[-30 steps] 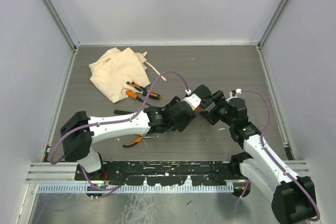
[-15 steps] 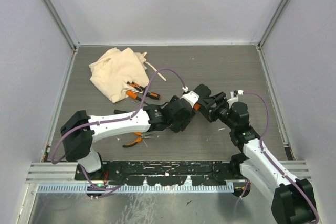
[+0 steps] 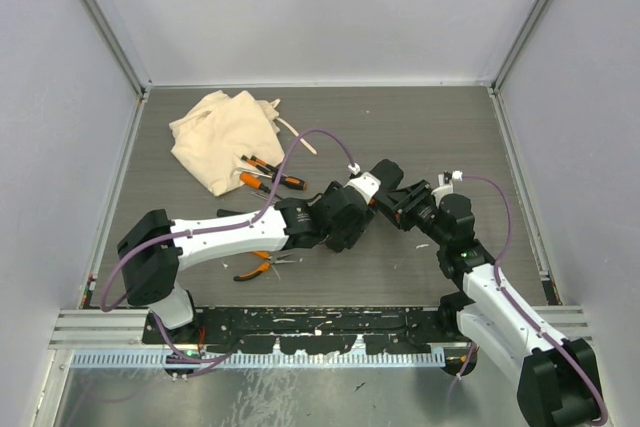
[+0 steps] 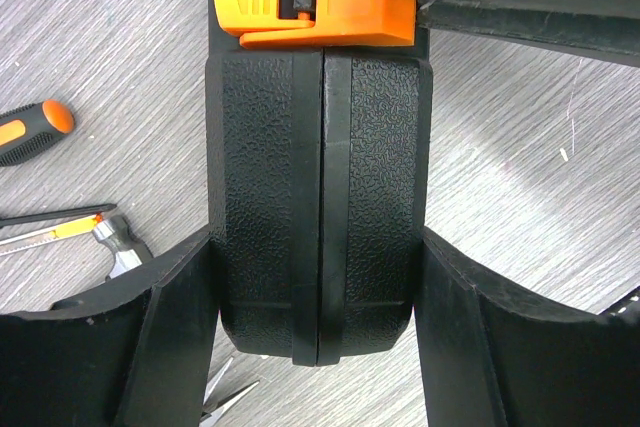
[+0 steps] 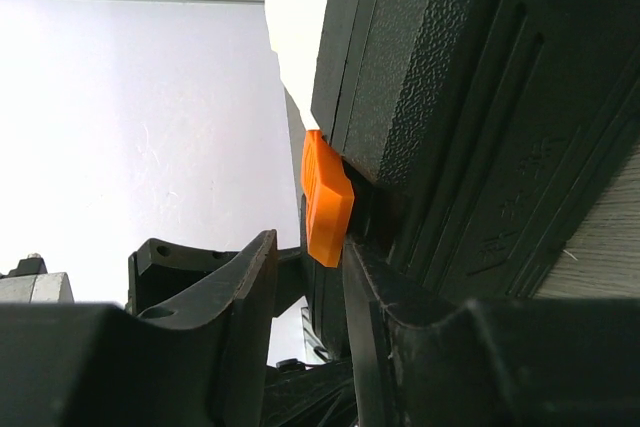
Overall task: Sort the tools into containers
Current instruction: Open the storage box at the center of the board.
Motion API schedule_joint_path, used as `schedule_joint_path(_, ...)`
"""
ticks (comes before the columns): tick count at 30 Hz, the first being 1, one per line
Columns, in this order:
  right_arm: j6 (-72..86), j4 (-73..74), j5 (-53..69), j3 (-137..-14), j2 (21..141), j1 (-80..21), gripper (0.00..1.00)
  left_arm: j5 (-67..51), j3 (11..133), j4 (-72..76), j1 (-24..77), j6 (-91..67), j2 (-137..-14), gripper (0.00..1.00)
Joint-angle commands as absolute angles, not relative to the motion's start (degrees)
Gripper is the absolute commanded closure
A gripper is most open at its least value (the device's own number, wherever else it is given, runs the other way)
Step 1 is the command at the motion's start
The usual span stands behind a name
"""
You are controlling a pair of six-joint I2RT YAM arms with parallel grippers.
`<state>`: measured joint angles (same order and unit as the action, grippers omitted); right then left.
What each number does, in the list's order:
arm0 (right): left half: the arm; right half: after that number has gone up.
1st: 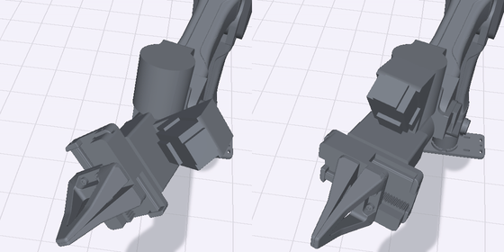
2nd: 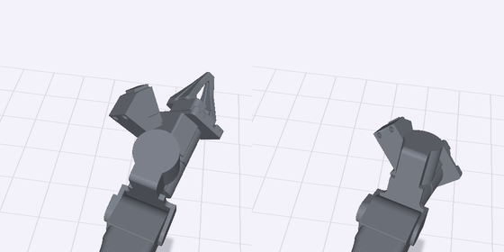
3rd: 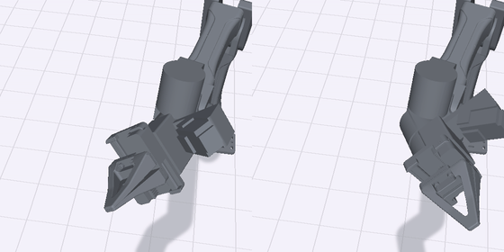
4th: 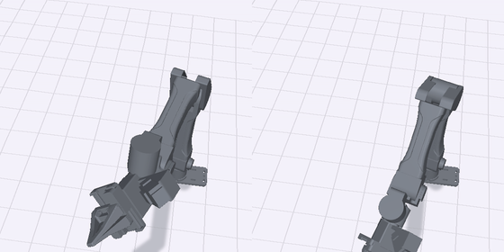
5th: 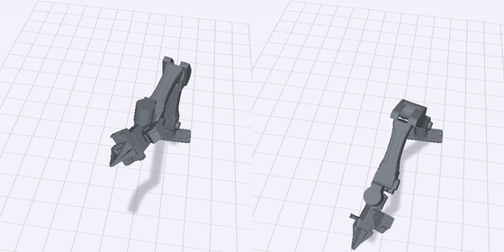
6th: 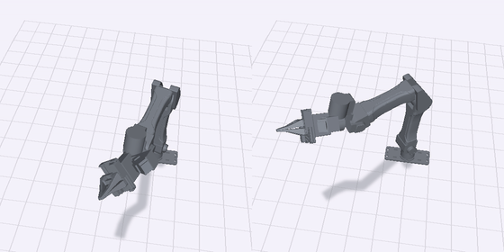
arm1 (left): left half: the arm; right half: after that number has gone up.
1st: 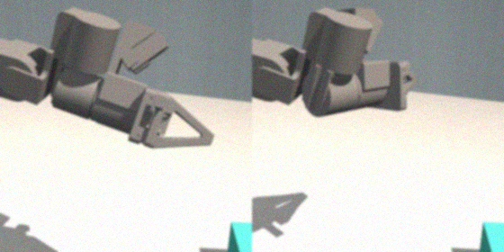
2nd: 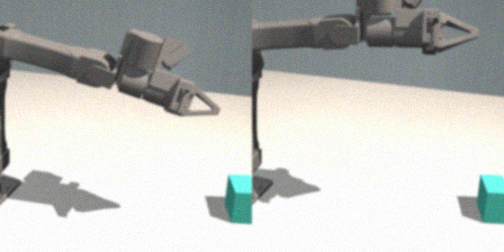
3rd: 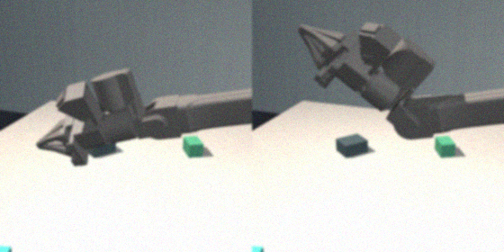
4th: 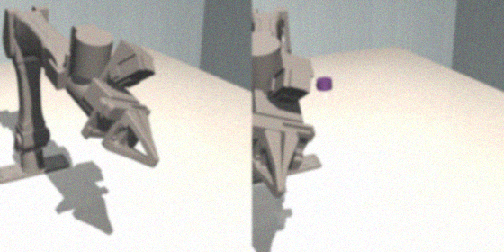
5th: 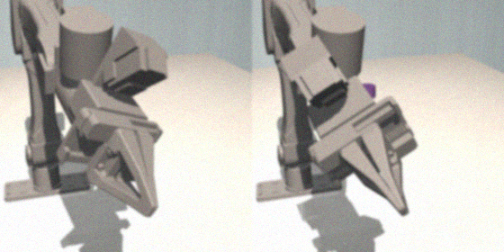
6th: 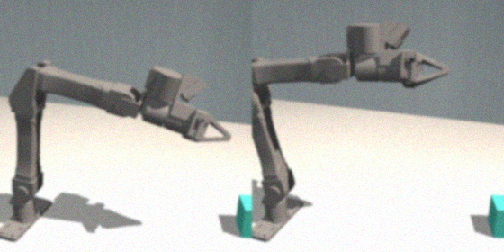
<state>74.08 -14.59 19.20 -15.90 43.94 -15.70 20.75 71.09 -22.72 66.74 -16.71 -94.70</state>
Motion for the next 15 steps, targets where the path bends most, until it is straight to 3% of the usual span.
schedule_joint_path(1,72.8,-17.3,19.5,-18.3,43.2,-15.9,0.62,18.5,73.1,-19.4,67.0,-17.4,-94.7,1.0)
schedule_joint_path(15,71.0,-19.2,20.4,-24.1,49.2,-15.9,0.61,14.0,70.2,-15.8,66.9,-21.1,-94.7,1.0)
